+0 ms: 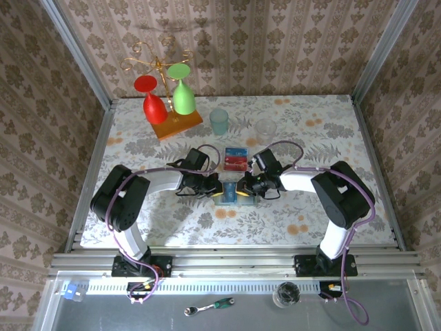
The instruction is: Take the credit cards out of the card holder
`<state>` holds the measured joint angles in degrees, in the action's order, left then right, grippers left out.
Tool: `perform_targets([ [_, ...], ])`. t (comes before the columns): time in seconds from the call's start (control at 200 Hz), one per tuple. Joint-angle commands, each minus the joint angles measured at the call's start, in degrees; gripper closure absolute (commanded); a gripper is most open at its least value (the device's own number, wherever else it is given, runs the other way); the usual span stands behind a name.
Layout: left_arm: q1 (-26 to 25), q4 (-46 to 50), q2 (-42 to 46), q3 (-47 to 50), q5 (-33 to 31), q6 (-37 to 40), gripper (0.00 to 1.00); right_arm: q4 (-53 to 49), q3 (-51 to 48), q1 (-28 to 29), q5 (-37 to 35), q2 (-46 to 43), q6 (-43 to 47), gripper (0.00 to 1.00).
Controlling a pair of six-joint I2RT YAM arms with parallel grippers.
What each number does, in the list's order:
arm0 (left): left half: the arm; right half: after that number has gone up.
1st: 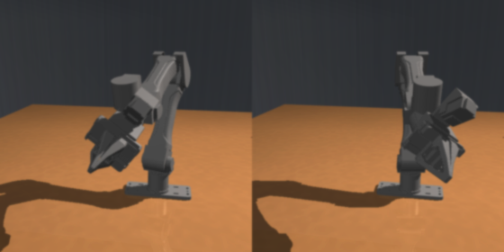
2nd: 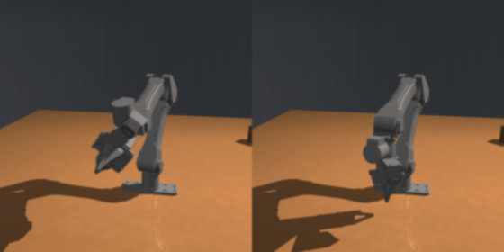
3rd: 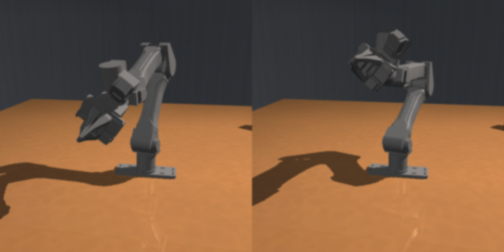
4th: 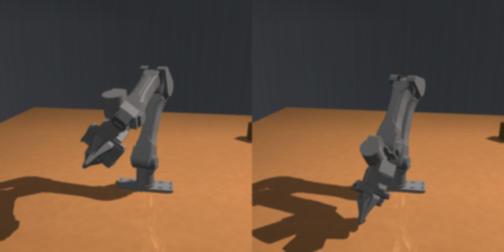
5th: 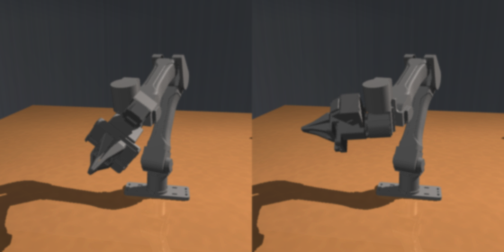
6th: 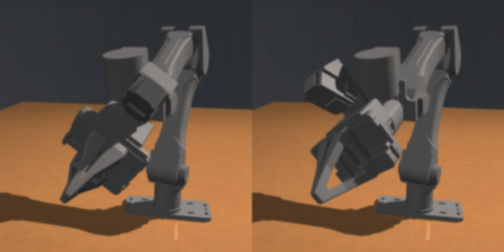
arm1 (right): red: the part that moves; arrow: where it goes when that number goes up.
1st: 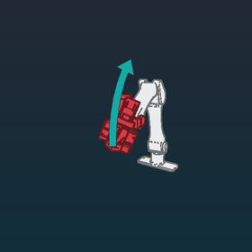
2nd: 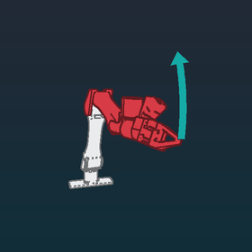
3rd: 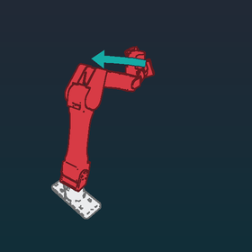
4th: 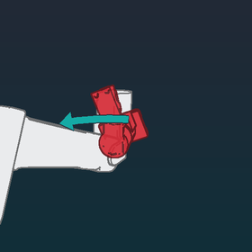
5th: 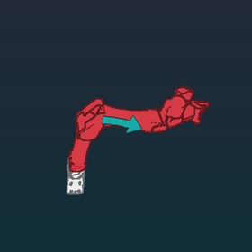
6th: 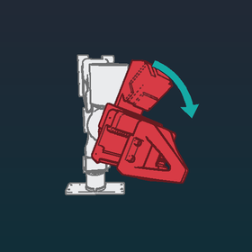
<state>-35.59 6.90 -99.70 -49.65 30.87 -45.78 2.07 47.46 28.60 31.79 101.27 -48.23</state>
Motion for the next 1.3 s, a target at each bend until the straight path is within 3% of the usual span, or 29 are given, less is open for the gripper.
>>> perform_targets([
  [0.0, -0.4, 3.6, -1.5, 0.3, -1.1, 1.0, 1.00, 0.7, -1.1, -0.8, 0.6, -2.2, -0.2, 0.90],
  [0.435, -0.4, 3.5, -1.4, 0.4, -1.1, 0.9, 1.00, -2.4, -1.1, -2.2, 0.3, -6.1, 2.5, 0.92],
  [0.63, -0.4, 3.3, -1.5, 0.4, -1.0, 1.0, 1.00, -0.8, 0.3, -1.7, 4.8, -3.9, 2.0, 0.85],
  [0.845, -0.4, 3.2, -1.6, 0.3, -1.0, 0.9, 1.00, -0.6, 1.0, -1.2, 5.7, -2.3, 2.0, 0.83],
  [1.295, -0.4, 3.2, -1.5, 0.4, -0.8, 0.9, 1.00, -2.4, 1.0, -0.9, 3.5, -2.4, 2.6, 0.90],
])
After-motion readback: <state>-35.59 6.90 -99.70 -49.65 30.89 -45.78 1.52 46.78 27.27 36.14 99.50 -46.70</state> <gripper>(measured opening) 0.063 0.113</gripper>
